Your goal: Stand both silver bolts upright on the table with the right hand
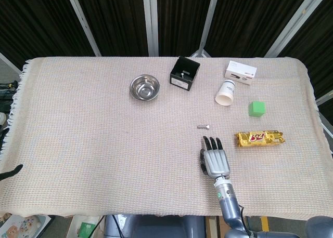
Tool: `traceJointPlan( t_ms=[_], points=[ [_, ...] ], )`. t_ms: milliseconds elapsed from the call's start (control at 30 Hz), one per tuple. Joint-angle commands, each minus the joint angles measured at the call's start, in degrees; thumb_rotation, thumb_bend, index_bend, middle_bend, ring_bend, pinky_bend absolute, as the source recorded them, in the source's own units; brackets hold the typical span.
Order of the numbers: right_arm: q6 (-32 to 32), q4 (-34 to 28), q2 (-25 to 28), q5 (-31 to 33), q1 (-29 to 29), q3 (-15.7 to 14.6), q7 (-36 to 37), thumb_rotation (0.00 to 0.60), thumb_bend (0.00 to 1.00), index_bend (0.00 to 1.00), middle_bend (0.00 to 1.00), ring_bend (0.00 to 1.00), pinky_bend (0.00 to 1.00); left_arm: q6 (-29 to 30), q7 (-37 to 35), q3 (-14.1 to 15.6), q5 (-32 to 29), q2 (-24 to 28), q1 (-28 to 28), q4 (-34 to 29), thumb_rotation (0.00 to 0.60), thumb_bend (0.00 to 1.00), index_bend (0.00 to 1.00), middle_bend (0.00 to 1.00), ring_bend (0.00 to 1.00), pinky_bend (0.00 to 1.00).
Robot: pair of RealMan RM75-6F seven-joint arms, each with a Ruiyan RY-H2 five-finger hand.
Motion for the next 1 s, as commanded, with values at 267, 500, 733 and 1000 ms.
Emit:
traceJointPlan(
  t_ms=[267, 500, 733, 1000],
  points=[
    [-0.64, 0.08, 0.27, 0.74, 0.12, -0.1, 0.05, 0.6, 0.37, 0.55, 0.07, 0.01, 0.0, 0.08, 0.46, 0.08, 0.06, -0.12, -0.03, -0.1, 0.6, 0.01, 0.1, 0.02, 0.0, 0.0],
    [-0.71, 0.12, 0.35, 0.93, 0.29, -0.09, -0.15, 0.6, 0.37, 0.55, 0.07, 0.01, 0.0, 0.1, 0.72, 0.13, 0.08, -0.21, -0.07, -0.13, 0.6, 0.01, 0.1, 0.02, 0.0, 0.0],
    [-0.93, 0.32, 0.71, 1.2, 0.29, -0.01, 0.23, 0.6, 0.37, 0.57, 0.07, 0.01, 0.0, 0.21, 0.78, 0.11, 0.02, -0.22, -0.03, -0.14, 0.6, 0.01, 0.1, 0.02, 0.0, 0.0],
    [-1.1, -0.86, 2.01, 1.21, 0.37, -0.13, 0.14, 0.6, 0.37, 0.57, 0.07, 0.01, 0.0, 0.21, 1.14, 0.25, 0.19, -0.29, -0.06, -0.31, 0.6, 0.01, 0.1, 0.02, 0.0, 0.0]
  ],
)
